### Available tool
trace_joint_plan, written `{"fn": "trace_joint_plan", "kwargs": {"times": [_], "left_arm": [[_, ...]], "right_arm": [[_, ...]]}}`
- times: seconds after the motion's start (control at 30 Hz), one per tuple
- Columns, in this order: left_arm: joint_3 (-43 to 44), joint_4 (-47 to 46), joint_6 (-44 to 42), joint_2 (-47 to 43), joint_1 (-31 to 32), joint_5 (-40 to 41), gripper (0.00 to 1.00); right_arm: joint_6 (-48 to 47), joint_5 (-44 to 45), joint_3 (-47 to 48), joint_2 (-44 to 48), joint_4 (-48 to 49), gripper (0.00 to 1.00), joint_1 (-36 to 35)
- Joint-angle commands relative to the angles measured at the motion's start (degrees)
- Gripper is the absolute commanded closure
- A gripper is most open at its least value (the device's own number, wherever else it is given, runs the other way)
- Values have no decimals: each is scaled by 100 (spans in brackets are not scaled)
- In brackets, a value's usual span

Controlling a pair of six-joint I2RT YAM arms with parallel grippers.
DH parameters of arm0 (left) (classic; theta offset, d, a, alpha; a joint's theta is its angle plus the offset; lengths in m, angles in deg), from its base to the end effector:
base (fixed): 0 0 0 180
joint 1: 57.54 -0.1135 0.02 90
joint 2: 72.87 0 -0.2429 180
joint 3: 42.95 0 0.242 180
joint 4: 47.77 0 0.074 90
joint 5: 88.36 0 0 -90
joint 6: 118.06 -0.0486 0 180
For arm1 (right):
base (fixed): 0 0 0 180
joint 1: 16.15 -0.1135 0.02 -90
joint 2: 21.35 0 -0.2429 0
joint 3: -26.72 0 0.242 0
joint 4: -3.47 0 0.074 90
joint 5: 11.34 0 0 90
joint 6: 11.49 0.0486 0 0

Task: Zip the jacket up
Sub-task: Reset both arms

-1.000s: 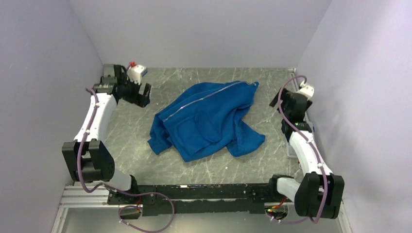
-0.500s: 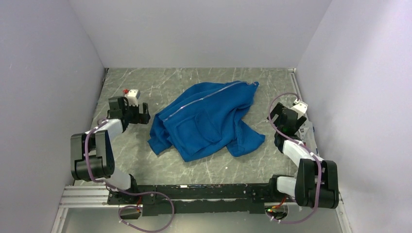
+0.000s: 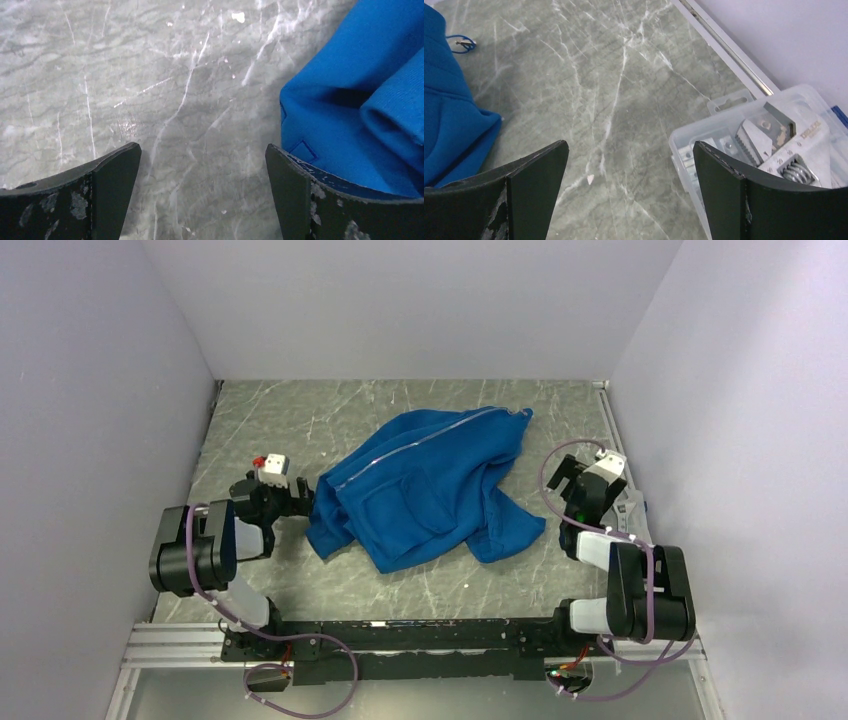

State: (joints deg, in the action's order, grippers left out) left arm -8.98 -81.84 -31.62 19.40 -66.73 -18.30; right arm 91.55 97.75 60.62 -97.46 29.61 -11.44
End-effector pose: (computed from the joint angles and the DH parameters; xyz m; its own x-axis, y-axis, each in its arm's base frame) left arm 0.2652 0.0261 0.1012 -0.3946 -0.0047 -0.9188 0.1817 0.9798 -0.0831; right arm 0.2540 -0.0369 0.1535 -0.1806 0.2288 -0.9566 0.4430 0.8873 0.1286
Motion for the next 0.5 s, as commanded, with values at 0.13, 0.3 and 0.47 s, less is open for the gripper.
{"fn": "trace_joint_plan", "kwargs": {"times": [0.13,0.3,0.47], "left_arm": [[-48,-1357,173,156,-13,-74,0],[-138,-1494,220,125,-12,58,0],[95,-967,133,99,-13,11,0]], "right_arm": [[68,786,-599,377,978,0,-214],[-650,380,-177,-620,1390,0,-533],[-1054,316,-975,-1005,3538,0,-794]]}}
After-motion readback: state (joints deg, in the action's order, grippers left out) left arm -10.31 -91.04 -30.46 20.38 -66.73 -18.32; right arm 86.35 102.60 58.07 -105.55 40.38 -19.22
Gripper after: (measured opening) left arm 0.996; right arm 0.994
